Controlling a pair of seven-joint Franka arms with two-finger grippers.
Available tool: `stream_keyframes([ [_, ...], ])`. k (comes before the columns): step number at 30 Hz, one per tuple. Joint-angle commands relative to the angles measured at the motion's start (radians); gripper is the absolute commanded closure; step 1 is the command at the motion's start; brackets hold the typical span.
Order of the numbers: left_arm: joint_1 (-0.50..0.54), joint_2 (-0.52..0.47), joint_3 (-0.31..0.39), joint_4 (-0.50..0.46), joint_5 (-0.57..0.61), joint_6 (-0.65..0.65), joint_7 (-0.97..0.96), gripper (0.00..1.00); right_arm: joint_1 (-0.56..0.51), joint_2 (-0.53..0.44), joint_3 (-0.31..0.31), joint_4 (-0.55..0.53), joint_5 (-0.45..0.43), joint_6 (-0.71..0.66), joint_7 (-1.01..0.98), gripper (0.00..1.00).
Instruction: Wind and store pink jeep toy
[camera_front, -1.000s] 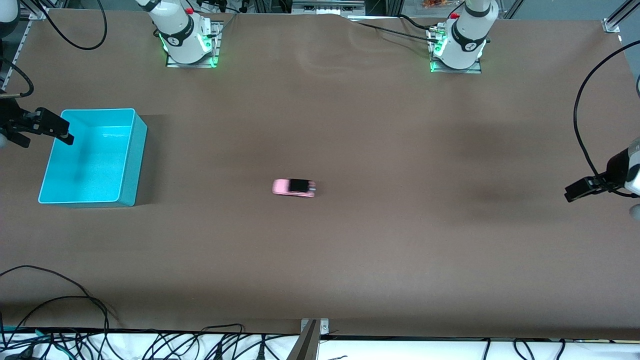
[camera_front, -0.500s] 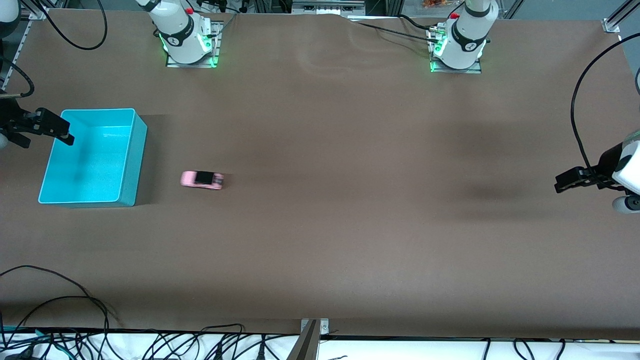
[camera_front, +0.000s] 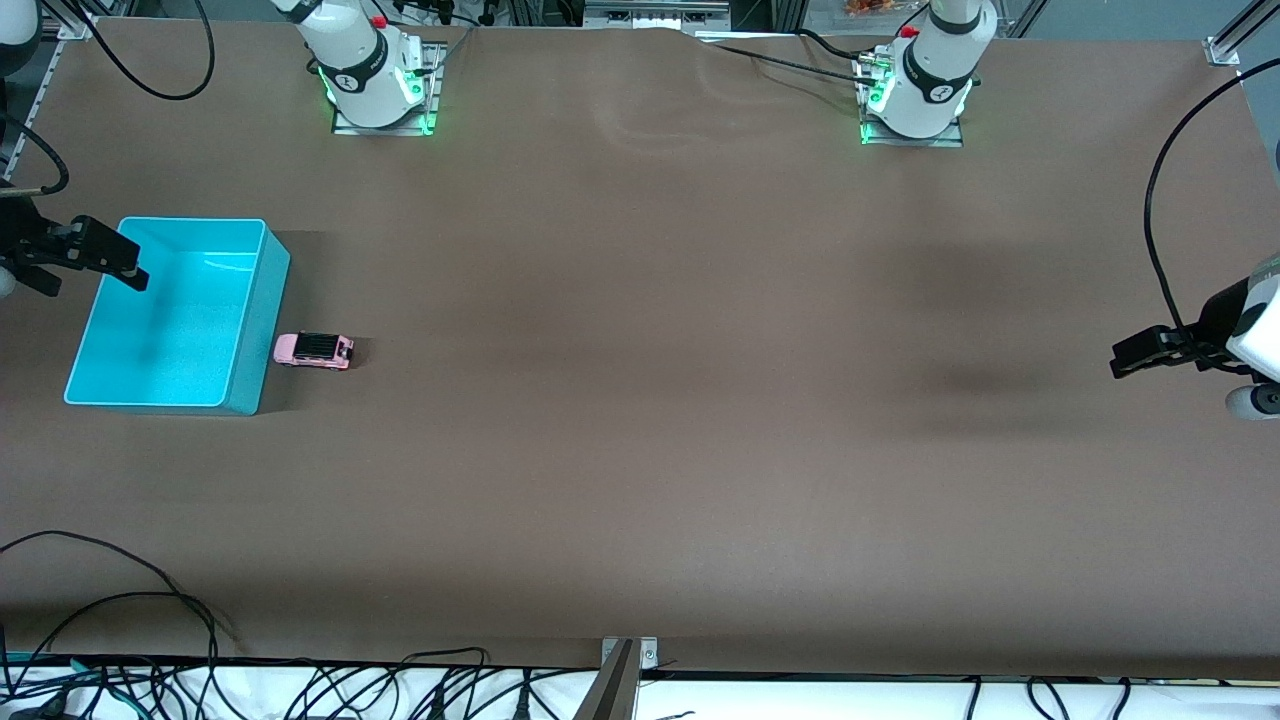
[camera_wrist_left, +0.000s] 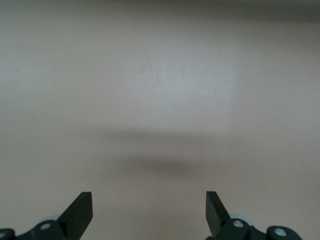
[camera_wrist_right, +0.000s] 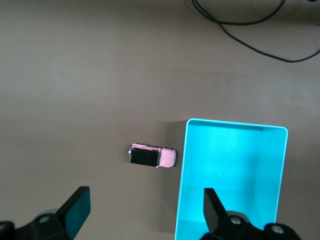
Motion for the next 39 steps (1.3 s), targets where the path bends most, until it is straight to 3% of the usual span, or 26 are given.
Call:
stream_keyframes([
  [1,0.008,-0.023,-0.002,-0.016,-0.022,-0.013,0.027,0.0,0.011,0.018,0.009,0.015,0.005,-0.003,0.0,0.0],
  [10,0.009,-0.023,-0.002,-0.02,-0.022,-0.013,0.025,0.0,0.072,0.04,0.009,0.014,0.006,-0.003,0.0,0.0],
  [27,0.009,-0.023,-0.002,-0.023,-0.022,-0.021,0.019,0.0,0.079,0.043,0.005,0.031,0.014,-0.025,0.073,0.0],
  [32,0.009,-0.023,-0.002,-0.023,-0.022,-0.021,0.018,0.0,0.08,0.041,0.009,0.023,0.013,-0.1,0.184,0.0],
  [39,0.009,-0.023,-0.002,-0.023,-0.022,-0.021,0.018,0.0,0.083,0.054,0.01,0.012,0.014,-0.137,0.185,0.0],
])
